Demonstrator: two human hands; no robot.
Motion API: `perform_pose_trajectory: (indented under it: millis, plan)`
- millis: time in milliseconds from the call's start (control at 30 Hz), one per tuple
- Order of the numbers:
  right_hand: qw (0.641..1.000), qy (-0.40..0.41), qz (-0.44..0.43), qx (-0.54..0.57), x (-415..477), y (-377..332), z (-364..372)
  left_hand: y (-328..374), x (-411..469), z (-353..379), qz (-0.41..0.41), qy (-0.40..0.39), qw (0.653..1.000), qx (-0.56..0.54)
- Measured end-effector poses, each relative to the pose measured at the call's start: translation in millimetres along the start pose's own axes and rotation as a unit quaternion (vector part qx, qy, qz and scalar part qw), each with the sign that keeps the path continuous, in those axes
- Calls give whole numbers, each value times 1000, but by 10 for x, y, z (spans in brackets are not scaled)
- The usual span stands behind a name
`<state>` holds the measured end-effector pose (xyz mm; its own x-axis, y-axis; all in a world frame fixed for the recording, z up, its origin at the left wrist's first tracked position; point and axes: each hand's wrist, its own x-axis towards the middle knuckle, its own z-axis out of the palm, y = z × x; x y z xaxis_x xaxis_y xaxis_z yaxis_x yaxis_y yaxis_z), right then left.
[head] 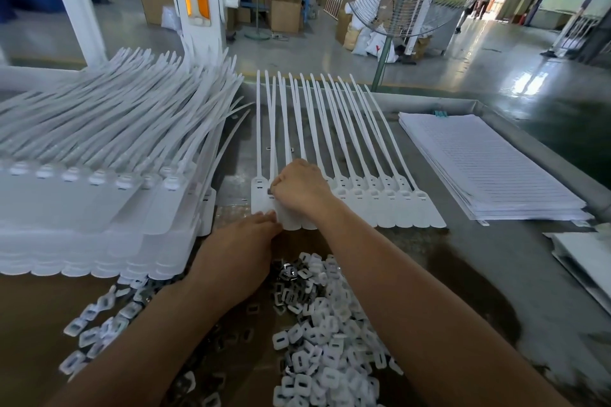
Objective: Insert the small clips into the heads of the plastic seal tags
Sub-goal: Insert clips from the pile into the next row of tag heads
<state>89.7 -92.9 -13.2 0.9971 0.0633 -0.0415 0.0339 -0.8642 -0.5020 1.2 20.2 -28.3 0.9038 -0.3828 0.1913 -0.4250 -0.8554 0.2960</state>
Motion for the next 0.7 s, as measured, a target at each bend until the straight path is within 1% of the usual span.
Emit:
perform_pose_trajectory:
  millis: [100,200,267,333,433,500,633,700]
  plan:
    - [1000,8,-12,6,19,12,15,-11,0,7,4,1,1000,-1]
    - [999,33,-6,22,21,13,25,-17,-6,11,4,-2,1000,0]
    - [999,36,-1,36,38,23,34,-18,-8,13,4,-4,1000,-2]
    - [999,23,-2,44,34,35,19,-18,-8,11,3,-4,1000,-1]
    - [999,13,-34,36,-14,55,-27,-20,-5,14,2,-1,1000,1]
    - [998,5,-41,53,-63,64,-79,-19,-2,17,-3,-2,1000,2]
    - [994,-42,-60,80,-196,61,-204,-34,2,21,-5,-7,1000,1]
    - [994,-31,-73,78,-299,68,-267,-44,5,19,-7,-6,1000,-5]
